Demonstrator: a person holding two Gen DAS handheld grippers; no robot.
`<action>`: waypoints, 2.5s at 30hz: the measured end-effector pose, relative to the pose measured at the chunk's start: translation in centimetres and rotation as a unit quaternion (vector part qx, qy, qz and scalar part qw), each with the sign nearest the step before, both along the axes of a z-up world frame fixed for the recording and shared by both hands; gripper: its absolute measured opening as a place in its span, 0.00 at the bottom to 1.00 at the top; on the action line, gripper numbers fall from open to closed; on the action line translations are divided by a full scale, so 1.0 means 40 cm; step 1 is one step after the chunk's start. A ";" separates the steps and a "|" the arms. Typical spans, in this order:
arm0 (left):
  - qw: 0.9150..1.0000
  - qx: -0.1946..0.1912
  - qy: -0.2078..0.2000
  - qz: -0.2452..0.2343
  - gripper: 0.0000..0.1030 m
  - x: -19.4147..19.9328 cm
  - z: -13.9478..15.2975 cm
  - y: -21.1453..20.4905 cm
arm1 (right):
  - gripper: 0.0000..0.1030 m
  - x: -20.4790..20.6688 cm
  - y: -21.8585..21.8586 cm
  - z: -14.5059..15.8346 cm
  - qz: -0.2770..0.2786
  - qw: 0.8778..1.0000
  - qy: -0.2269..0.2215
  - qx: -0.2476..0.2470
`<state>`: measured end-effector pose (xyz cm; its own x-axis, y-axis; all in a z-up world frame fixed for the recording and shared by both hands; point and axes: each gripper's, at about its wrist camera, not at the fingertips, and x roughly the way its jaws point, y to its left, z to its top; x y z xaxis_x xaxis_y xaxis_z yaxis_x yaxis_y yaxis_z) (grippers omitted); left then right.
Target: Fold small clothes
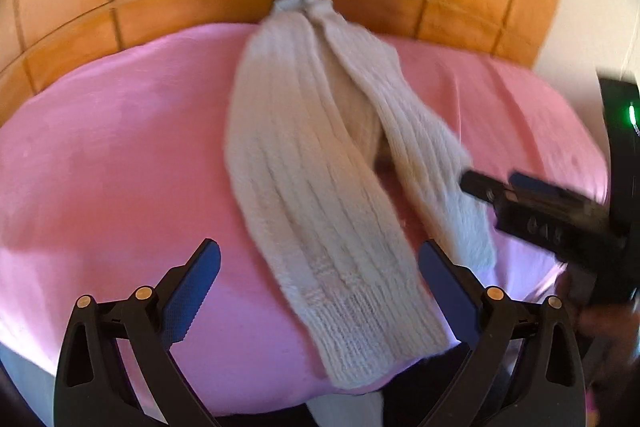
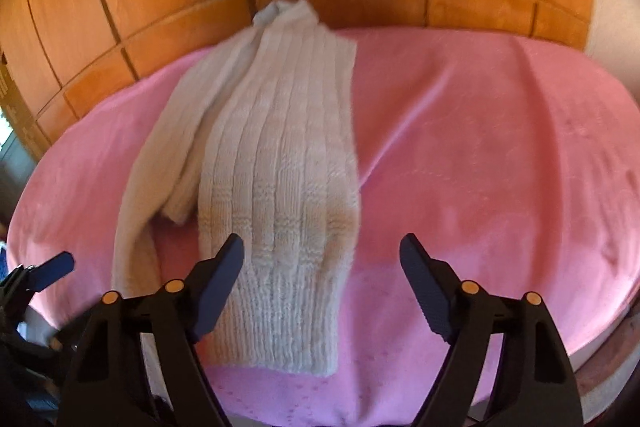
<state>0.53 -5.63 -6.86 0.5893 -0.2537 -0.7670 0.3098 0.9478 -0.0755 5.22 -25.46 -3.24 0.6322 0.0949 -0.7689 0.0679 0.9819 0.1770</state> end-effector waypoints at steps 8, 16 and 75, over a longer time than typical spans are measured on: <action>0.999 -0.020 0.041 -0.015 0.09 0.039 -0.051 0.018 | 0.28 0.051 0.032 -0.041 0.088 0.995 0.044 -0.003; 0.989 -0.107 -0.033 0.092 0.07 0.157 0.147 0.296 | 0.14 0.078 -0.177 0.150 0.003 0.996 -0.035 -0.081; 0.936 -0.295 0.193 0.016 0.05 0.397 -0.118 -0.068 | 0.06 0.360 -0.368 0.103 -0.093 0.993 0.043 -0.052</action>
<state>16.42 -8.34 -11.59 0.3113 -0.6867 -0.6570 0.1236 0.7147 -0.6884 19.61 -40.19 0.89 0.5627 -0.1009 -0.8205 0.2608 0.9635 0.0603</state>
